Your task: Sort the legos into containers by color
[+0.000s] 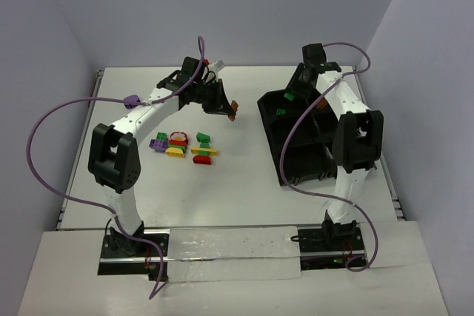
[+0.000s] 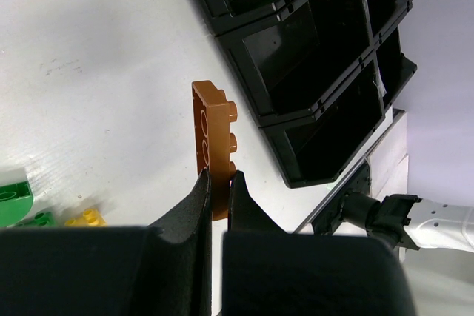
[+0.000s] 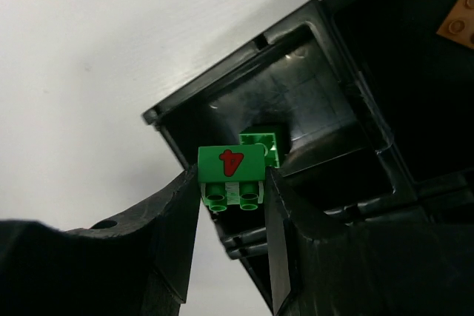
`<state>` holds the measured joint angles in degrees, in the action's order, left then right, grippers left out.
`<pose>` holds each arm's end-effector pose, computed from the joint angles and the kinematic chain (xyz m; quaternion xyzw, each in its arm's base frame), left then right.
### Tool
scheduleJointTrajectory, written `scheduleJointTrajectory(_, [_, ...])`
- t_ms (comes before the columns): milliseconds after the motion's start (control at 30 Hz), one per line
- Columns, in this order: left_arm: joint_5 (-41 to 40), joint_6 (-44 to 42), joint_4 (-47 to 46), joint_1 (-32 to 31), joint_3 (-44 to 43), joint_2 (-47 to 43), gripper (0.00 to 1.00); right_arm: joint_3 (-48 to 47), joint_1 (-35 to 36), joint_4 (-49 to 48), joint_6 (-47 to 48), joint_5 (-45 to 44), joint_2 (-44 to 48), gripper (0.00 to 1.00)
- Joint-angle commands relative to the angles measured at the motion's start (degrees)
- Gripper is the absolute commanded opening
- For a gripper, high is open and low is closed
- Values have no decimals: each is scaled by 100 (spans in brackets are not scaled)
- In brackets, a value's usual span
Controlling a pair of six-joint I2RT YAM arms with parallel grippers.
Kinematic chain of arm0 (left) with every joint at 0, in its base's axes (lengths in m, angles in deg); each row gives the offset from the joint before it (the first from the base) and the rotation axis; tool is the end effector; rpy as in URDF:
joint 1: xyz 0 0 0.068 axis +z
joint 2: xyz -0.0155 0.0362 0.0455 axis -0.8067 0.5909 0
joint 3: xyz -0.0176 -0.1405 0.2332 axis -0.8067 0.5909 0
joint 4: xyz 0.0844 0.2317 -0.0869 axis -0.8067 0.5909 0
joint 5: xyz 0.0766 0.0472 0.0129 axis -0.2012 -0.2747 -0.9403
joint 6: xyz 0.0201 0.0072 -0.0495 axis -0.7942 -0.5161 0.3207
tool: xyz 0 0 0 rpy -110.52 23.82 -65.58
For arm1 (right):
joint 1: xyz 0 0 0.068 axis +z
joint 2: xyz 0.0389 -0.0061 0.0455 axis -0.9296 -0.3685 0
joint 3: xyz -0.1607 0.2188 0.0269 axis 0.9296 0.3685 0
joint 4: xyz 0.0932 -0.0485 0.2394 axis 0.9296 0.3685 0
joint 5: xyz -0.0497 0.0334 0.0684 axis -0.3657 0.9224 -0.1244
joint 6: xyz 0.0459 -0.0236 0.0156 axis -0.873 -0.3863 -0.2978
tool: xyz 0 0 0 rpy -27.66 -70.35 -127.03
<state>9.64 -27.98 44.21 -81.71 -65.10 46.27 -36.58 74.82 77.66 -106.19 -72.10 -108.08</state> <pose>0.3709 -0.2163 0.2837 0.0811 0.8963 -0.3823 0.2094 0.4439 0.0505 0.2690 0.2167 0.9204 0.1134 0.3050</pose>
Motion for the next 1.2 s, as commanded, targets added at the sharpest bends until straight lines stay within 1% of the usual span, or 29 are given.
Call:
scheduleJointTrajectory(0, [33, 79, -128, -45, -242, -292, 0, -467, 96, 143, 253, -132, -197, 50])
scheduleJointTrajectory(67, [5, 47, -112, -45, -279, -284, 0, -521, 143, 151, 304, -137, -159, 66])
scheduleJointTrajectory(133, [36, 37, -95, -45, -302, -267, 0, -566, 212, 168, 380, -169, -85, 75])
scheduleJointTrajectory(200, [138, 19, -117, -49, -310, -256, 0, -573, 264, 228, 450, -157, 31, 75])
scheduleJointTrajectory(267, [291, -38, -138, -54, -323, -227, 0, -471, 296, 205, 501, -60, 185, 72])
scheduleJointTrajectory(300, [445, -107, -116, -60, -353, -200, 0, -278, 322, 38, 541, 277, 416, 68])
scheduleJointTrajectory(400, [799, -254, -175, -72, -352, -191, 0, 477, 394, -730, 610, 1564, 1153, 54])
scheduleJointTrajectory(433, [913, -284, -206, -72, -329, -236, 0, 662, 417, -1179, 595, 2241, 1307, 48])
scheduleJointTrajectory(500, [1129, -379, -289, -72, -332, -270, 0, 1248, 412, -1913, 438, 3046, 1668, 40])
scheduleJointTrajectory(533, [1244, -466, -298, -74, -370, -272, 0, 1501, 402, -2162, 345, 3636, 1792, 37])
scheduleJointTrajectory(567, [1544, -570, -237, -89, -495, -249, 0, 1690, 410, -2593, 125, 4203, 1850, 36])
scheduleJointTrajectory(633, [1486, -752, -15, -115, -582, -249, 0, 1777, 419, -2871, -109, 4499, 1988, 36])
scheduleJointTrajectory(667, [1388, -801, 40, -122, -613, -267, 0, 1735, 492, -2707, -183, 4427, 2019, 41])
scheduleJointTrajectory(700, [1274, -823, 64, -124, -636, -275, 0, 1668, 524, -2636, -215, 4290, 2033, 43])
scheduleJointTrajectory(733, [1116, -818, 101, -124, -676, -271, 0, 1507, 576, -2388, -169, 4011, 2000, 49])
scheduleJointTrajectory(800, [847, -715, 143, -124, -755, -192, 0, 1251, 728, -1830, -136, 3543, 1897, 67])
scheduleJointTrajectory(900, [729, -556, 37, -124, -738, -176, 0, 1313, 863, -1680, -472, 3355, 1854, 82])
scheduleJointTrajectory(1000, [632, -452, -67, -131, -686, -209, 0, 1423, 1018, -1734, -639, 3093, 1888, 87])
scheduleJointTrajectory(1167, [616, -492, -36, -133, -676, -252, 0, 1458, 1134, -1765, -789, 3126, 1720, 85])
